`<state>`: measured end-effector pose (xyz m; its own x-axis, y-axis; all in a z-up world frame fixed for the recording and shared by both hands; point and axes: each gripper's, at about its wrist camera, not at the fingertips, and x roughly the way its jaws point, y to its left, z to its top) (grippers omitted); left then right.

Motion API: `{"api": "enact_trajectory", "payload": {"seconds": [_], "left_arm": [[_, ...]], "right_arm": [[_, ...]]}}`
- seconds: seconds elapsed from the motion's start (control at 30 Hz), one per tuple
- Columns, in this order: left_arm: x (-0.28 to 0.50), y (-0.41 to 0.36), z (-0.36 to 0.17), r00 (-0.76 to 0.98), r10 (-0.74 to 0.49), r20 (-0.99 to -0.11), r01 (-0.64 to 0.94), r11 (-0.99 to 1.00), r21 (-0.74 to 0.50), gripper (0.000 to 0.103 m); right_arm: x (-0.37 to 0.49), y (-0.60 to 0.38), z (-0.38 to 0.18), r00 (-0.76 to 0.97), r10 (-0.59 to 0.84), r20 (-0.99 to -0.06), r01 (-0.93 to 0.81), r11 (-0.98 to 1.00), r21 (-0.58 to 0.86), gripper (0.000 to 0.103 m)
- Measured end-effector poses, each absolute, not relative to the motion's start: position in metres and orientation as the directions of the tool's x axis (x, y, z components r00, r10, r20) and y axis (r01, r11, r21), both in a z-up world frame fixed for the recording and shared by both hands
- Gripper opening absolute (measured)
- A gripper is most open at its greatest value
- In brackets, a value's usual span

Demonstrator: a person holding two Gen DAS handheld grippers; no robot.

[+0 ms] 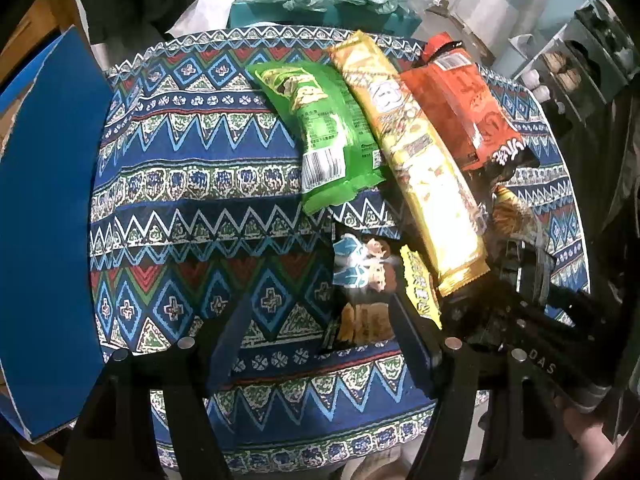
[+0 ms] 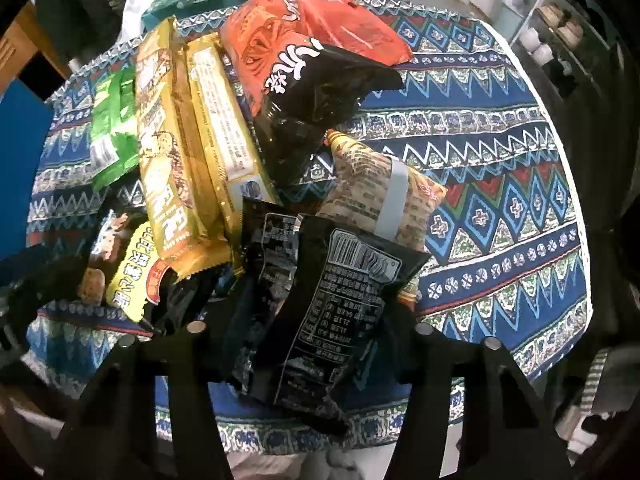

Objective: Organize snacks
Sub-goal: 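Grasp the black bag with the right tool while the left tool grasps a yellow bar packet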

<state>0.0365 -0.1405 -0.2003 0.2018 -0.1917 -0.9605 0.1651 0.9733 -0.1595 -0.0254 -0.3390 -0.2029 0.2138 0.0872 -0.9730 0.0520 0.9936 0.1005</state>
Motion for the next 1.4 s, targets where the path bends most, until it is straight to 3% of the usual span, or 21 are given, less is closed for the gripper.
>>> {"api": "enact_trajectory", "payload": {"seconds": [0.63,1.0,1.4], "left_arm": [[0.069,-0.154,-0.195,0.190,-0.272,-0.943,0.066,0.962,-0.265,0.076],[0.099,-0.177,-0.208,0.160,-0.275,-0.948,0.022,0.961,-0.275,0.077],[0.125,-0.187,-0.225,0.135,-0.277,-0.951,-0.041,0.958,-0.284,0.090]], "right_arm": [[-0.015,-0.359,-0.157,0.335,0.118,-0.935,0.033,0.990,0.137,0.051],[0.021,-0.357,-0.147,0.380,0.101,-0.919,-0.065,0.994,0.082,0.051],[0.050,-0.365,-0.145,0.358,0.122,-0.926,-0.092,0.991,0.095,0.051]]}}
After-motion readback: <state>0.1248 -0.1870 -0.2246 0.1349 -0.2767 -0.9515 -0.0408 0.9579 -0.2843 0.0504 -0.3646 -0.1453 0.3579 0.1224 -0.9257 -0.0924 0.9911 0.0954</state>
